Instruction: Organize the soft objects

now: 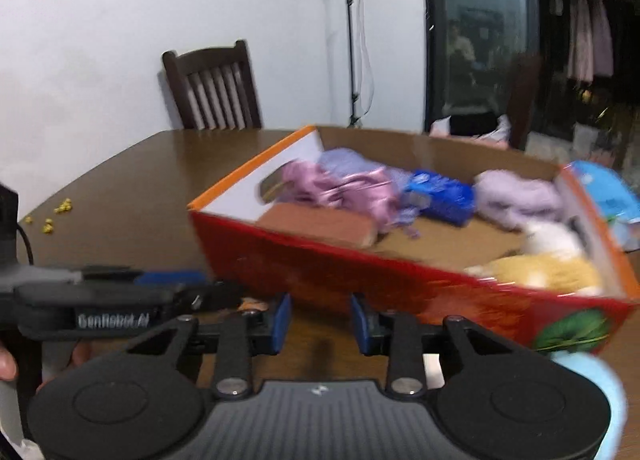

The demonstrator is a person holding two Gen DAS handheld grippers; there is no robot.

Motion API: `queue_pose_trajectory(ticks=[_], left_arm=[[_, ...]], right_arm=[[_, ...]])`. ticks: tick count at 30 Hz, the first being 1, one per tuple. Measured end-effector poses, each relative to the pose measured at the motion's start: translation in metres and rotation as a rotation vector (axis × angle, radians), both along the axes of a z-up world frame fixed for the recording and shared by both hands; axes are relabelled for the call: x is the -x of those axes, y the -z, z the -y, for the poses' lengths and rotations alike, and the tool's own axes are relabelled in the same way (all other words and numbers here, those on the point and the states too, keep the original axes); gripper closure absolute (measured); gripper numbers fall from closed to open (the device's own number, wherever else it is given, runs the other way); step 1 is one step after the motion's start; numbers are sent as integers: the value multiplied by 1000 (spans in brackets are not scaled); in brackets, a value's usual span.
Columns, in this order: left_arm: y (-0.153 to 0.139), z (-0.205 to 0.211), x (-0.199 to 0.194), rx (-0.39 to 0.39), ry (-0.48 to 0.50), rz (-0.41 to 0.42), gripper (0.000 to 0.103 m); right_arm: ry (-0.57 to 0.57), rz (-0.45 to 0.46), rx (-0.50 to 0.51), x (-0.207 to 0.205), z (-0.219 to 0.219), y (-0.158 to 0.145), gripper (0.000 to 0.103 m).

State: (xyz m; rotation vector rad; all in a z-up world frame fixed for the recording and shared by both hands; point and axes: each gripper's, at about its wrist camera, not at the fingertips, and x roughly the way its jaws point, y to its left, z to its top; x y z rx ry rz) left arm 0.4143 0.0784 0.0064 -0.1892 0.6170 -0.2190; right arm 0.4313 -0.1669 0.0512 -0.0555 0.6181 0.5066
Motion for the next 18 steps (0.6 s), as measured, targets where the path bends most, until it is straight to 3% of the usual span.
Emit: queue_pose_trajectory(ticks=[2, 4, 8, 11, 14, 16, 18], left_arm=[[-1, 10, 1, -23, 21, 28, 33], [0, 22, -4, -53, 41, 10, 32], [2, 31, -8, -98, 25, -10, 46], [2, 28, -7, -84, 4, -12, 59], [2, 29, -4, -86, 8, -11, 60], [2, 32, -2, -89, 19, -10, 61], [3, 37, 1, -97, 25, -8, 61]], right_arm=[[29, 16, 67, -1, 16, 0, 70], [36, -4, 118, -3, 32, 3, 69], [10, -21, 188, -8, 40, 5, 57], [-10, -52, 169, -17, 41, 7, 50], [31, -88, 171, -29, 38, 17, 45], [50, -94, 171, -30, 35, 23, 46], [58, -79, 190, -27, 32, 25, 64]])
